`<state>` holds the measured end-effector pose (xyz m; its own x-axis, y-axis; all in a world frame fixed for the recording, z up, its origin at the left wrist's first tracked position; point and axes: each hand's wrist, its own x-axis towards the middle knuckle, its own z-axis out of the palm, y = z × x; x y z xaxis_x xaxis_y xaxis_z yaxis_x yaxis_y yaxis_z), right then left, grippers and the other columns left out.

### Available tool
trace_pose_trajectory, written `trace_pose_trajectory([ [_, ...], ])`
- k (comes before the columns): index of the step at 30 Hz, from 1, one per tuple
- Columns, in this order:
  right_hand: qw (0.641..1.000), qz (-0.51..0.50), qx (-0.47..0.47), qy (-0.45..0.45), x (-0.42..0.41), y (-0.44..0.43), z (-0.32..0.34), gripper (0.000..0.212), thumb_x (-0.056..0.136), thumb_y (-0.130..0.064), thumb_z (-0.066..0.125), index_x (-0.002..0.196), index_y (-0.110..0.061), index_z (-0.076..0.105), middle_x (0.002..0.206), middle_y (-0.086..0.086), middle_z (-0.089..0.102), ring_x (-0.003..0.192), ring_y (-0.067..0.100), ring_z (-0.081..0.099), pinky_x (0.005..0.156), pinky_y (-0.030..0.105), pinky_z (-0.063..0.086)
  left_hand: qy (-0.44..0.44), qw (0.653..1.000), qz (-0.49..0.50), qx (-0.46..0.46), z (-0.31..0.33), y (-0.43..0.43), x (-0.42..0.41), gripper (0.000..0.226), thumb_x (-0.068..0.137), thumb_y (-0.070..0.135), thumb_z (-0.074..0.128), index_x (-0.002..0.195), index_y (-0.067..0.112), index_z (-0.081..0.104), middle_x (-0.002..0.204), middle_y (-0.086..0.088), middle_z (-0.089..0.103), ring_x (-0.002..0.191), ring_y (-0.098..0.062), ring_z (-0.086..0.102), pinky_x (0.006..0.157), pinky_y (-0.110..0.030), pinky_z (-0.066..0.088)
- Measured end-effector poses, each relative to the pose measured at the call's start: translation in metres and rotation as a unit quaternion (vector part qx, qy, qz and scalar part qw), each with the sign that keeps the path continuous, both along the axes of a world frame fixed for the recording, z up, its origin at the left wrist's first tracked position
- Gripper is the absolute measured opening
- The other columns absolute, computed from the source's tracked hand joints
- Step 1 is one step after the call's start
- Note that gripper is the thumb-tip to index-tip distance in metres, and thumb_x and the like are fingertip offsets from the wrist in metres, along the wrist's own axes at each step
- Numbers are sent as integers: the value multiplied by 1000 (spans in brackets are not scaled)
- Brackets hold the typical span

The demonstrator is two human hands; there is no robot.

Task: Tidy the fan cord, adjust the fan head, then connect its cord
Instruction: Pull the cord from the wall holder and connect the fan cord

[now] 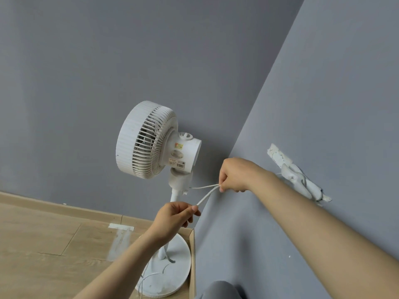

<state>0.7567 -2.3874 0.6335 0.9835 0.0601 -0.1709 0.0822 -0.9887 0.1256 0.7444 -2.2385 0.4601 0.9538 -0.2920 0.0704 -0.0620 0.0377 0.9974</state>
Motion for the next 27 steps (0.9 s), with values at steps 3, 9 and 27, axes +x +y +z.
trace_pose_trajectory([
  [3, 999, -26, 33, -26, 10, -9, 10, 12, 84, -15, 60, 76, -11, 67, 54, 0, 66, 44, 14, 60, 58, 22, 48, 13, 999, 42, 20, -7, 3, 2, 23, 90, 27, 64, 77, 13, 76, 53, 5, 51, 54, -12, 47, 62, -25, 46],
  [9, 994, -41, 93, -49, 23, -29, 20, 12, 86, -12, 58, 84, -3, 66, 64, 6, 71, 53, 17, 65, 65, 28, 55, 31, 997, 70, -26, -2, 7, 2, 24, 92, 20, 61, 81, 3, 73, 46, 7, 45, 46, -9, 41, 63, -26, 51],
  [27, 975, -86, 122, -165, 22, -88, 57, 7, 85, -8, 60, 85, -5, 66, 78, 11, 74, 72, 23, 70, 82, 37, 56, 25, 998, 33, -49, 24, -23, 0, 25, 96, 21, 55, 86, 6, 72, 47, 4, 36, 45, -9, 34, 67, -28, 52],
])
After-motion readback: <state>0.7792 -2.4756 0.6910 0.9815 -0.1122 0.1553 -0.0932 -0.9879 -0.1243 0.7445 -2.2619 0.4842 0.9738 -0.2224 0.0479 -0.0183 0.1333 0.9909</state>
